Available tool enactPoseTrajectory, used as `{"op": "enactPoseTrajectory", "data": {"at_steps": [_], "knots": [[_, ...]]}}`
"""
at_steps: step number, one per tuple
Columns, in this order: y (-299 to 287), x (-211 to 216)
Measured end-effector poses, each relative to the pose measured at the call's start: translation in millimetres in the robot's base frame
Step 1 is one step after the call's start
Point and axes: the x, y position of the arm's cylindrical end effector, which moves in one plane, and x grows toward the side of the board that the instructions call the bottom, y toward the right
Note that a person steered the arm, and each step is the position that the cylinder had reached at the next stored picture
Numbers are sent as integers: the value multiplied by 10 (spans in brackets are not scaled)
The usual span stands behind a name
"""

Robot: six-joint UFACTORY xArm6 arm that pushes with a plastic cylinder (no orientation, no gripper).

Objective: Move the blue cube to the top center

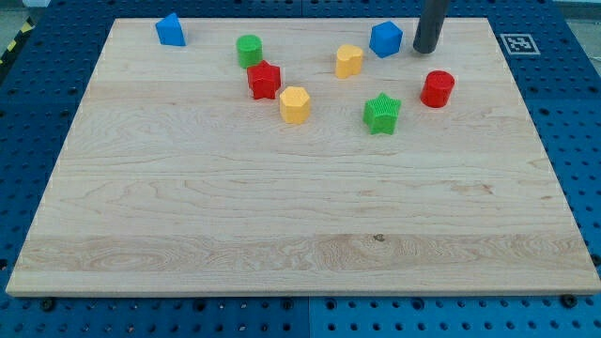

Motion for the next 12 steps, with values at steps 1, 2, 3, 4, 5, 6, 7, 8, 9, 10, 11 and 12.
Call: {"op": "enactPoseTrajectory", "data": {"at_steps": [1,2,3,4,5,6,7,8,9,10,11,12], "knots": [[54,-61],[44,-86],[37,-86],[-22,-26],[-169,81],[-175,81],[-309,65],[-514,44],[-520,12],[-520,-179],[-520,-340],[-520,-346]]}}
